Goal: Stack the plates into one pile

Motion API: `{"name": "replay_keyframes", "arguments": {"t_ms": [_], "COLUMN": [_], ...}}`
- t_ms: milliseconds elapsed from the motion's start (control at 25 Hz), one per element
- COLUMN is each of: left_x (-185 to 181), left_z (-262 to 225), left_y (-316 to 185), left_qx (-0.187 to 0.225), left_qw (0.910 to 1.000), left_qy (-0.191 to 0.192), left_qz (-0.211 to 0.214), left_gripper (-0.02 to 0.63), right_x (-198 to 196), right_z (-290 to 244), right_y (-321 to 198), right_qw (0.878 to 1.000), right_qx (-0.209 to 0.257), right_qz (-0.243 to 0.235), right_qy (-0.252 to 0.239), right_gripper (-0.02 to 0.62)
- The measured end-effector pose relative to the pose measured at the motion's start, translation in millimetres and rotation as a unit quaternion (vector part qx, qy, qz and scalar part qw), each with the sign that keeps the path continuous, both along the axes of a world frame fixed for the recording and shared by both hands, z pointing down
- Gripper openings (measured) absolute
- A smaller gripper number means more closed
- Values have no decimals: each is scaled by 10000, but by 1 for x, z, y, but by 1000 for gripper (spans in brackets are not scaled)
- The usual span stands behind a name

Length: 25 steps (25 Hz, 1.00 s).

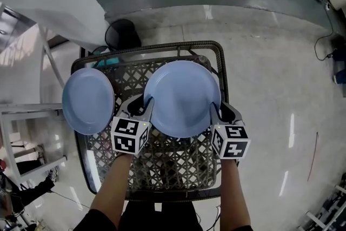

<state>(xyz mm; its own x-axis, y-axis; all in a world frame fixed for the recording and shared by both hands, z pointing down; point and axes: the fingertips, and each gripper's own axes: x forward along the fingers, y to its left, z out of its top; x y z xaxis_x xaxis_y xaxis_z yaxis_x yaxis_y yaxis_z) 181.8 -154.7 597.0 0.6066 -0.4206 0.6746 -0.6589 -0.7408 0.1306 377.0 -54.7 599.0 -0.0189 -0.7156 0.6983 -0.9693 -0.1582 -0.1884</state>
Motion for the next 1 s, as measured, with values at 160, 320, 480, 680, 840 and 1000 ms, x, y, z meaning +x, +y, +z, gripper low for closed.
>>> {"name": "replay_keyframes", "arguments": {"t_ms": [160, 320, 480, 680, 840, 1000], "left_x": [0, 1, -1, -4, -6, -13], "left_z": [-6, -15, -27, -42, -58, -82], "left_y": [-2, -1, 1, 4, 5, 6], "left_qx": [75, 116, 171, 227, 278, 425], "left_qw": [10000, 9999, 9997, 9995, 9990, 9982], "left_qy": [22, 62, 134, 211, 320, 398], "left_qz": [-47, -26, -64, -100, -118, -133], "left_gripper": [80, 68, 63, 60, 58, 57], "right_x": [0, 1, -2, -4, -6, -13], "right_z": [-4, -10, -22, -37, -53, -77], "right_y": [3, 8, 13, 15, 18, 18], "right_qw": [10000, 10000, 9999, 9997, 9995, 9990], "right_qx": [-12, 1, 67, 150, 240, 362], "right_qz": [12, 64, 126, 141, 171, 194], "right_qy": [18, 51, 68, 91, 129, 183], "right_gripper": [93, 86, 82, 80, 80, 78]}}
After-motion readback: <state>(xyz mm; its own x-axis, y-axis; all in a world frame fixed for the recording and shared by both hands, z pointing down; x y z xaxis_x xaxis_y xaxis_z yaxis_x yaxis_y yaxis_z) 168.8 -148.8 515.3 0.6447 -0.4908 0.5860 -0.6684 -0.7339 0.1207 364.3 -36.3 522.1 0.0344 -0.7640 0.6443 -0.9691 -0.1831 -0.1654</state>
